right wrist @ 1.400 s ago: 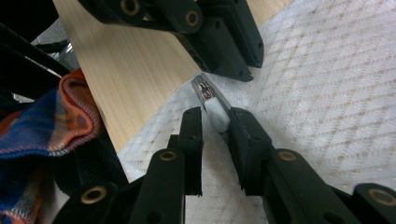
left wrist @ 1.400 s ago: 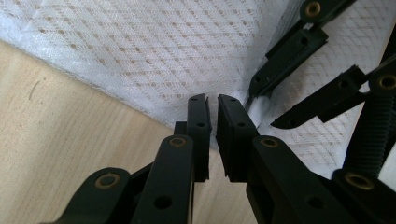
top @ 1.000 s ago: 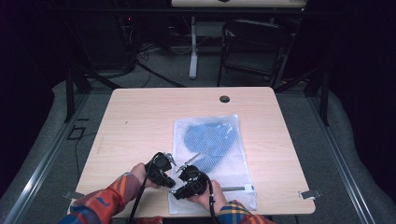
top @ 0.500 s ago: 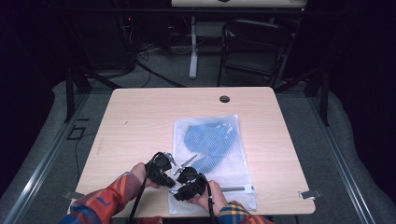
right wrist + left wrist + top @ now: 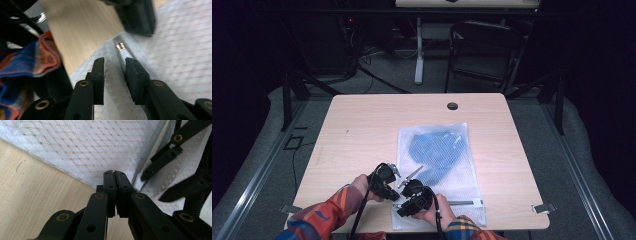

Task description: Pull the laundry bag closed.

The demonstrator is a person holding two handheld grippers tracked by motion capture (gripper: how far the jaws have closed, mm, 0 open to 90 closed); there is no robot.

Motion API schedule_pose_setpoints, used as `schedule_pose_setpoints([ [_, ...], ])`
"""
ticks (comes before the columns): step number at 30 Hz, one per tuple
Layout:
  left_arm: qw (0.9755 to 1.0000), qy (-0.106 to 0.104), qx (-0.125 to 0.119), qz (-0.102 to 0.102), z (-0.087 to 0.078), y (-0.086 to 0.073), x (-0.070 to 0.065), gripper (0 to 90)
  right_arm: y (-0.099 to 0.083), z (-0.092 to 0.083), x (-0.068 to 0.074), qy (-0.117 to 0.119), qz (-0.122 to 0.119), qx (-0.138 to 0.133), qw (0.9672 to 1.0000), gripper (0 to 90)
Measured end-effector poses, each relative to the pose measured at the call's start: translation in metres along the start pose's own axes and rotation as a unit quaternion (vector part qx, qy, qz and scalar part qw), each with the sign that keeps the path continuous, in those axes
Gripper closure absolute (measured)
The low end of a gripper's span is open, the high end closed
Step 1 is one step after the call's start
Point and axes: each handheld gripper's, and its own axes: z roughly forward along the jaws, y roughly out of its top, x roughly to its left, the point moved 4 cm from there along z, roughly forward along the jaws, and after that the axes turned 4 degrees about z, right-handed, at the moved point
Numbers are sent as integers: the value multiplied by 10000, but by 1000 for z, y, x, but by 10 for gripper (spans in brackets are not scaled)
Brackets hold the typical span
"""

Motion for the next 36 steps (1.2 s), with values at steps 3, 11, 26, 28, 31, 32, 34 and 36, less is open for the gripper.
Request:
schedule_pose_setpoints([
  [3, 10000, -24, 2, 11, 0, 0, 0, 881, -1, -4, -1, -270, -12, 74, 9996, 678],
  [11, 9999, -35, 83, 64, -1, 0, 0, 885, 2, -1, 5, -586, -13, 115, 9982, 703],
  [26, 10000, -77, 11, -59, 0, 0, 0, 891, 4, 1, 6, -54, -16, -43, 10000, 765],
  [28, 10000, -58, 47, -8, 0, 0, 1, 891, 3, 3, 7, -146, -70, 69, 9998, 763],
  [31, 10000, -51, 81, 26, -1, 0, 1, 891, 2, 0, 7, -402, -89, 137, 9991, 745],
  [32, 9999, -45, 88, 33, -1, 0, 1, 891, 2, -2, 6, -485, -83, 169, 9986, 745],
  [34, 9999, -63, 86, 60, 0, -1, 1, 889, 0, -3, 3, -528, -5, 254, 9983, 746],
  [36, 9997, -146, 156, 103, -2, -1, 0, 878, 0, -3, 3, -548, 34, 252, 9982, 759],
])
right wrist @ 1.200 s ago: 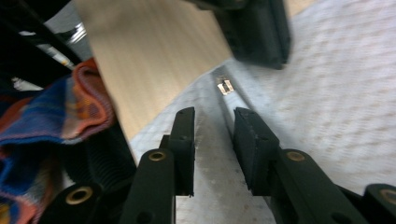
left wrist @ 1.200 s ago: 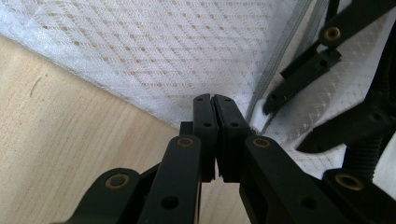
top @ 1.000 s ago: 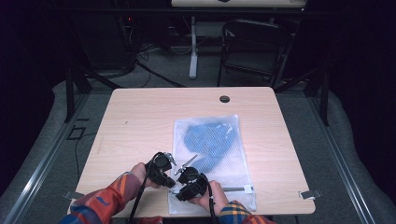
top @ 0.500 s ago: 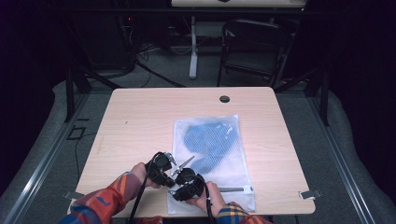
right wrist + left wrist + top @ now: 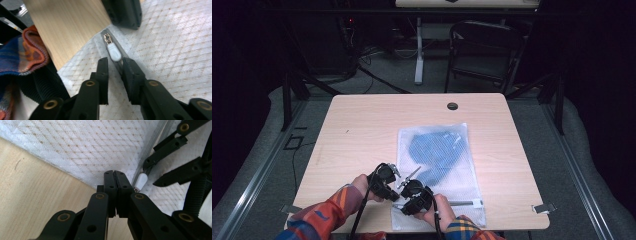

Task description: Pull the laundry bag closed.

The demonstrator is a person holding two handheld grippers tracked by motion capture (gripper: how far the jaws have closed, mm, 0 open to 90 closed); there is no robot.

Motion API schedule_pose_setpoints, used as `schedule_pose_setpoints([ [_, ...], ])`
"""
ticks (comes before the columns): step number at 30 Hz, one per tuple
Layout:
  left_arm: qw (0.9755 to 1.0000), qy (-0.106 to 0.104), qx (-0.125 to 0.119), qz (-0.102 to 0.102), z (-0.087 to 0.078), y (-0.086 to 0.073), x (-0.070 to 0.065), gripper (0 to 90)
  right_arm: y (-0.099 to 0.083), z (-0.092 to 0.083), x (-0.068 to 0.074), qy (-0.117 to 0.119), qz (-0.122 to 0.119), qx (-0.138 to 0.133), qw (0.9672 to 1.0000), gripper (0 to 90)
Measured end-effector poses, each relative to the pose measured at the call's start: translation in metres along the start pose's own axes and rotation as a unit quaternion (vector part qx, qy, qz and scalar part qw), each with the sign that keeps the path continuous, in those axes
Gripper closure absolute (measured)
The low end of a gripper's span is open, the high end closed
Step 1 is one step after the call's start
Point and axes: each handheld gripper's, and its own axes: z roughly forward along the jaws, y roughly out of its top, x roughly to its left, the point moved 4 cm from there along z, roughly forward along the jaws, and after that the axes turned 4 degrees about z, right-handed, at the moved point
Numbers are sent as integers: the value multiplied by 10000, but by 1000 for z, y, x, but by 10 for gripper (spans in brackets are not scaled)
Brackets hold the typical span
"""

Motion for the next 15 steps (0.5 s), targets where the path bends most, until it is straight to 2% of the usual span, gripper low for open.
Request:
schedule_pose_setpoints([
  [1, 10000, -95, 8, 10, -1, -1, -1, 878, 0, 0, 1, -39, -38, 24, 10000, 759],
  [5, 9999, -153, 59, -5, 2, -1, -7, 885, 1, 0, 2, -93, -10, 72, 9999, 756],
  [8, 9998, -196, 60, -61, 3, -1, -7, 900, 1, 2, 5, 40, 25, 8, 10000, 741],
  [9, 9995, -252, -28, -213, 4, -1, -6, 900, 2, 2, 6, 33, -29, 88, 10000, 734],
  [13, 9997, -207, 2, -132, 4, -2, -5, 900, 2, 4, 10, 63, -78, 69, 9999, 738],
  [15, 9993, -254, -78, -249, 4, -2, -6, 900, 2, 4, 9, 128, -35, -3, 9999, 743],
])
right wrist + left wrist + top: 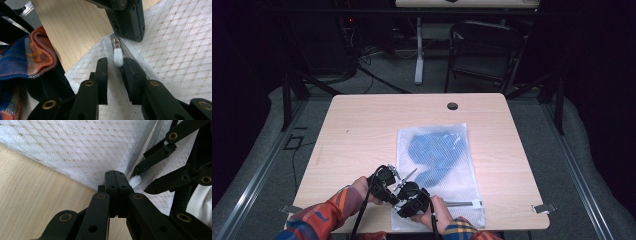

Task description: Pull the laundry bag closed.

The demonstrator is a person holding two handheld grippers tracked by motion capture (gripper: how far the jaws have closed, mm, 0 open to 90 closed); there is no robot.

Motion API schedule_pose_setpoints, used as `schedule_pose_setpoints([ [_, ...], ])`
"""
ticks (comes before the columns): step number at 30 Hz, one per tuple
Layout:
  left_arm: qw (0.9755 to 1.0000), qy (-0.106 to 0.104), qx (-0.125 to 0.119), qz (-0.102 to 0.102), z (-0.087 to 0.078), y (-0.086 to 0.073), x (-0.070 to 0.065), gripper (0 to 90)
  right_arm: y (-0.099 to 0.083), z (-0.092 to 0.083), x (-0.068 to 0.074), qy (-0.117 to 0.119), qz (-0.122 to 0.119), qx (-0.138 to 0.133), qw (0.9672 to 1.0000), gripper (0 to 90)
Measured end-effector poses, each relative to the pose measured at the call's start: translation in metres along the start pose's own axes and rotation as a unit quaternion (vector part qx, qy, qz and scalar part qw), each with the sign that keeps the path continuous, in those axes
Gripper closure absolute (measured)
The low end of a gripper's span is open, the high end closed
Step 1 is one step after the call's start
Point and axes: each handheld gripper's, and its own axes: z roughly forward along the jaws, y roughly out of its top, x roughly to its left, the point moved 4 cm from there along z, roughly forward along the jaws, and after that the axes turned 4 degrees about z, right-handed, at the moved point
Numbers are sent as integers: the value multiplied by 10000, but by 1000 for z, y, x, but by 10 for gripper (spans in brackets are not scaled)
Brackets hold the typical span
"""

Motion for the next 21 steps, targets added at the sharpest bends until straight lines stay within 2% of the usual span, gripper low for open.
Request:
schedule_pose_setpoints([
  [3, 10000, -34, 4, -6, 0, 0, 0, 900, -1, 0, 0, 67, 7, -23, 10000, 738],
  [5, 9999, -37, 78, 91, -1, -1, 2, 900, -1, 0, 0, 98, -27, -17, 9999, 726],
  [6, 10000, -47, 21, -8, 0, 0, 1, 900, -1, 0, 0, 89, -50, -27, 9999, 728],
  [10, 10000, -9, 41, 19, 0, 0, 1, 900, 0, 2, 1, 40, -189, -165, 9997, 733],
  [11, 10000, -9, 51, 33, 0, 0, 1, 900, 0, 2, 2, 11, -149, -144, 9998, 736],
  [12, 9999, -8, 80, 69, -1, 0, 1, 900, 0, 3, 4, 20, -9, -187, 9998, 743],
  [13, 9998, -4, 118, 135, -1, -1, 2, 900, 1, 4, 3, 17, -169, -213, 9996, 754],
  [16, 9999, -10, 80, 70, -1, 0, 2, 900, 0, 4, 4, 62, -63, -230, 9997, 793],
  [18, 9998, 13, -103, -152, 2, 1, -1, 900, 0, 4, 1, 146, -27, -213, 9997, 796],
  [19, 9998, 13, -103, -152, 2, 1, -1, 900, 0, 4, 1, 146, -27, -213, 9997, 796],
  [20, 10000, -44, 30, 53, 0, 0, 2, 900, 0, 3, 0, 232, 72, -207, 9995, 796],
  [21, 10000, -57, 12, 35, 0, 0, 2, 900, -1, 3, -1, 274, 63, -199, 9994, 796],
])
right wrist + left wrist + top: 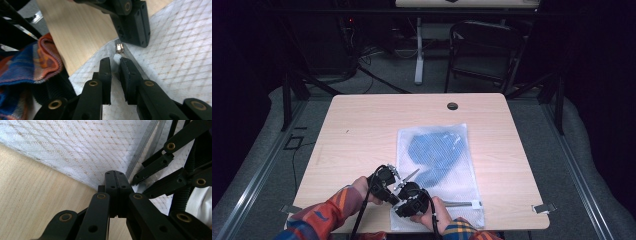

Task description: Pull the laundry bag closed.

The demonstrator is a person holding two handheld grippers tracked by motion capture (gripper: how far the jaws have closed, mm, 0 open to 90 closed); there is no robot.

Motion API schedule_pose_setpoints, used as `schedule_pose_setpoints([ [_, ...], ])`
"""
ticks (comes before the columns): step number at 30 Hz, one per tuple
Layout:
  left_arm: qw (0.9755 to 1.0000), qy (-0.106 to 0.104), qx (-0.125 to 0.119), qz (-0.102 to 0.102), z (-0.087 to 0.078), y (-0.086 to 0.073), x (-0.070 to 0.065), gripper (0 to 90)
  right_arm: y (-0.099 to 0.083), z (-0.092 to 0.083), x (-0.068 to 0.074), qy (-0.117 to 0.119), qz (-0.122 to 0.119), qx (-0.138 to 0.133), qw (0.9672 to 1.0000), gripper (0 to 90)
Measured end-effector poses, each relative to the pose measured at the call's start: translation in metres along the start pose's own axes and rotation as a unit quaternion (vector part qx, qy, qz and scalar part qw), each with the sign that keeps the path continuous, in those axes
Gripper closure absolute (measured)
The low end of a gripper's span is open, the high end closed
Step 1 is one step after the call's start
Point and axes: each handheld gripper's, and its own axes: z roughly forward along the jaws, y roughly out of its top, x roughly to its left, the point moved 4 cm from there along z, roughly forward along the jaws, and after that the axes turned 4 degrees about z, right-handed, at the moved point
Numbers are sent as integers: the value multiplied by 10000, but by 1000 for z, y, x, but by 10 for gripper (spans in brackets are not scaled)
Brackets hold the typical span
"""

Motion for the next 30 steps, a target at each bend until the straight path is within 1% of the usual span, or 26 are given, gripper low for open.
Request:
schedule_pose_setpoints([
  [2, 10000, -27, 41, 54, -1, 0, 1, 900, 0, 1, 1, 131, 64, -27, 9999, 773],
  [3, 10000, -23, -33, -32, 0, 0, 0, 900, 0, 1, 1, 215, 77, 15, 9997, 760],
  [4, 10000, -19, -66, -68, 1, 0, 0, 900, 1, 1, 1, 271, 185, -45, 9995, 750],
  [5, 10000, -17, -59, -65, 1, 0, 0, 900, 1, 2, 0, 376, 268, -80, 9989, 742],
  [6, 10000, -24, -28, -55, 0, 0, 0, 900, 1, 2, -1, 380, 290, -64, 9988, 741],
  [7, 10000, -22, 50, 35, -1, 0, 1, 900, 1, 2, -1, 399, 316, -69, 9987, 738],
  [8, 10000, -21, 51, 37, -1, 0, 1, 900, 2, 2, -1, 424, 360, -80, 9984, 748],
  [10, 10000, -18, 51, 32, -1, 0, 1, 900, 1, 2, -2, 369, 377, -70, 9986, 765],
  [12, 10000, -20, 49, 33, 0, 0, 1, 900, 3, 3, -1, 364, 464, -133, 9982, 776],
  [14, 10000, -19, 44, 27, 0, 0, 1, 900, 4, 3, -1, 321, 449, -150, 9984, 781],
  [15, 10000, -14, 52, 49, -1, 0, 1, 900, 5, 3, -2, 251, 465, -243, 9983, 824],
  [16, 10000, -14, 52, 49, -1, 0, 1, 900, 5, 1, -3, 229, 495, -304, 9981, 859],
  [17, 10000, -14, 18, 49, 0, 0, 2, 900, 6, -1, -4, 199, 461, -380, 9980, 900],
  [18, 10000, -20, 17, 55, 0, 0, 2, 900, 7, -4, -3, 208, 417, -425, 9980, 900],
  [19, 10000, -18, 20, 49, 0, 0, 2, 900, 8, -5, -2, 181, 368, -374, 9985, 900],
  [20, 10000, -18, 20, 49, 0, 0, 2, 900, 8, -5, -2, 181, 368, -374, 9985, 900],
  [21, 9985, 40, -310, -451, 5, 3, -5, 900, 7, -1, 1, 106, 238, -256, 9993, 900],
  [22, 9990, 46, -250, -368, 4, 2, -4, 900, 5, 1, 3, 2, 226, -183, 9996, 882],
  [23, 10000, -48, -18, -49, 0, 0, 0, 900, 5, 2, 2, 23, 162, -184, 9997, 860],
  [24, 9997, -57, 147, 160, -2, -1, 3, 900, 4, 1, 2, -52, 262, -227, 9994, 854],
  [25, 10000, -27, 41, 49, -1, 0, 2, 900, 5, -1, 1, -105, 218, -283, 9993, 845],
  [26, 10000, -27, 41, 49, -1, 0, 2, 900, 5, -1, 1, -105, 218, -283, 9993, 845],
  [27, 9999, -39, 104, 88, -2, 0, 2, 900, 6, -7, -3, -266, 173, -329, 9990, 814],
  [28, 9999, -54, 60, 84, -1, 0, 2, 900, 6, -9, -4, -374, 93, -277, 9989, 800],
  [29, 10000, -50, 10, 72, 0, 0, 2, 900, 5, -8, -5, -371, 74, -224, 9990, 786],
  [30, 9999, -52, 29, 90, -1, -1, 3, 900, 4, -7, -5, -397, 63, -185, 9990, 770],
])
